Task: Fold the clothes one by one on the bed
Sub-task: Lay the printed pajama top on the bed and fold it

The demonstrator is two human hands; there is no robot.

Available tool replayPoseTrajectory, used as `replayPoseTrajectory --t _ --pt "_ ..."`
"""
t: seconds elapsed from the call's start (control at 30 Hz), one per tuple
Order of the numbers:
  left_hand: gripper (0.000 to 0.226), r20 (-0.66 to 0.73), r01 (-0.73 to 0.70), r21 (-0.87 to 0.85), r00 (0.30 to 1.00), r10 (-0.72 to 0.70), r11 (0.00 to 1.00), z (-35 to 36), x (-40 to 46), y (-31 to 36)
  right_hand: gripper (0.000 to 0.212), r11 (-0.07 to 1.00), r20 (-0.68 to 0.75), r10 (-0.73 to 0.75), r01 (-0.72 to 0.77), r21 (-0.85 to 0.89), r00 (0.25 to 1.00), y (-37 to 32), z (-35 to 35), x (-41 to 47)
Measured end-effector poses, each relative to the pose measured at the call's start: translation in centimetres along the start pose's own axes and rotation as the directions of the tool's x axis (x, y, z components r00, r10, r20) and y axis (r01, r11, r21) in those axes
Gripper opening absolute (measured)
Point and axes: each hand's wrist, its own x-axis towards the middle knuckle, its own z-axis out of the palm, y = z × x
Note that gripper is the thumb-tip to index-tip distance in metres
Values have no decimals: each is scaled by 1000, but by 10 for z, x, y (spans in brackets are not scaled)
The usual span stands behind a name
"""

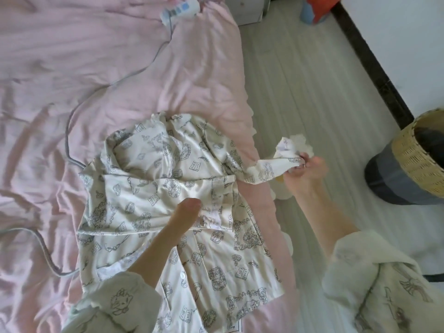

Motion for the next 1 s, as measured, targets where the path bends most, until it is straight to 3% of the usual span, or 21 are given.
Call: replayPoseTrajectory --t 0.03,0.1,0.2,0.23,0.3,0.33,0.37,0.4,0.43,0.47,0.53,0.6,0.7,0.77,0.83,0.9,1.0 --pt "35 11 39 -147 999 -38 988 -6 -2 6 35 1000 4 3 -3 -3 1000 4 14 0" --pt "30 66 92 -476 995 -69 874 -20 -11 15 42 993 63 4 4 -115 998 17 43 -7" --pt "34 110 107 -835 994 -25 539 -54 -22 18 37 918 368 132 27 -395 920 56 78 -41" --pt "42 121 117 -899 992 -18 422 -65 -23 15 34 816 470 209 112 -567 857 72 80 -52" --pt "56 147 148 -952 989 -22 269 -89 -23 2 31 474 565 499 339 -813 657 107 71 -74" --pt "63 171 170 -953 985 -19 250 -100 -24 -8 32 299 507 664 427 -853 549 124 63 -82" --pt "71 205 201 -943 979 -11 267 -106 -24 -18 31 150 411 769 486 -861 490 135 55 -86" --pt "75 239 231 -923 971 -11 308 -110 -24 -29 27 61 334 821 510 -858 464 143 49 -92" --pt "73 261 253 -897 965 -27 364 -112 -26 -39 24 36 307 835 511 -859 457 148 44 -93" --pt "64 266 269 -867 962 -67 420 -113 -28 -48 25 39 295 821 467 -883 488 151 40 -94" --pt "40 248 288 -815 958 -146 502 -110 -26 -63 30 77 229 708 250 -965 668 150 37 -84" --pt "28 222 294 -775 955 -196 560 -104 -25 -68 39 18 85 575 91 -996 814 144 31 -66" --pt "18 164 273 -760 959 -233 589 -98 -19 -71 56 -105 -137 475 -98 -990 869 137 16 -53" --pt "14 149 211 -827 976 -160 521 -103 -25 -64 60 -3 -215 491 -245 -970 844 136 9 -49" --pt "25 102 110 -894 994 -43 433 -113 -33 -55 56 319 -172 568 -407 -856 805 139 9 -45" --pt "28 14 14 -919 1000 -3 393 -122 -44 -46 50 611 -74 593 -508 -607 802 143 16 -41" --pt "10 -86 -69 -929 996 -30 363 -136 -51 -48 53 804 -16 525 -503 -317 851 150 35 -36"
